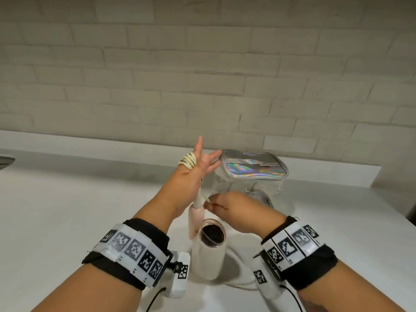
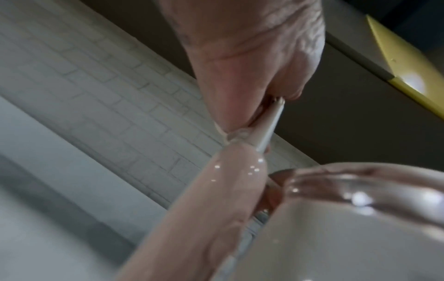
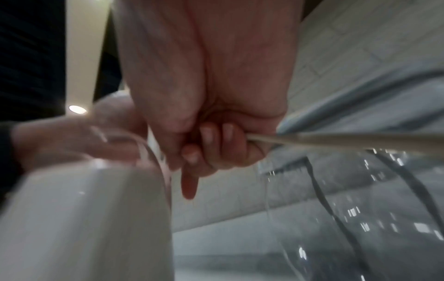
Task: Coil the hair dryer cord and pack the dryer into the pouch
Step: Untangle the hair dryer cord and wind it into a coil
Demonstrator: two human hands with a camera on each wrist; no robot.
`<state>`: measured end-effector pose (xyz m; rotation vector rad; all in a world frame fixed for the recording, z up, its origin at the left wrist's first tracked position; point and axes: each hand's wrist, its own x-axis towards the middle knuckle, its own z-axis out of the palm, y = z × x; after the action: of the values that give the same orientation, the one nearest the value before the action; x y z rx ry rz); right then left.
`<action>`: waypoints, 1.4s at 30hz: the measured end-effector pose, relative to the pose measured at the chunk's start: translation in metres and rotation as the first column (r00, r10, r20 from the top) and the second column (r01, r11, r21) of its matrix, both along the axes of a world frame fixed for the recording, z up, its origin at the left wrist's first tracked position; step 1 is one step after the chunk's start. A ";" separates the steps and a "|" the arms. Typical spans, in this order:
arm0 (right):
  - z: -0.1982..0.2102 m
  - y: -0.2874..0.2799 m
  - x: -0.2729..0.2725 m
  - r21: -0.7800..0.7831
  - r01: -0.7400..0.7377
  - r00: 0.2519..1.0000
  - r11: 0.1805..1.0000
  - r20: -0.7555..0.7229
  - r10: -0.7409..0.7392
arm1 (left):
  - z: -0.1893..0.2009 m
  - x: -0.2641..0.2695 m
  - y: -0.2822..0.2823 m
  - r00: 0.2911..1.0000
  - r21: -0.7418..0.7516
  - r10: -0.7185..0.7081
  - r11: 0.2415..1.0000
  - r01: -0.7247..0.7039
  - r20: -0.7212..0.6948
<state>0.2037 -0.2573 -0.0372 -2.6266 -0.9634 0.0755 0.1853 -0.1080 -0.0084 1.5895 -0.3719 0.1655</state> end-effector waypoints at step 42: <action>0.036 -0.019 -0.020 -0.082 -0.159 0.962 0.984 0.210 0.173 | -0.003 0.001 0.012 0.995 0.172 -0.002 0.985 0.019 -0.102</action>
<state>0.1840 -0.2761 -0.0011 -2.6473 -1.2743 -0.1452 0.1858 -0.0959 -0.0114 1.7593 -0.3225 0.0449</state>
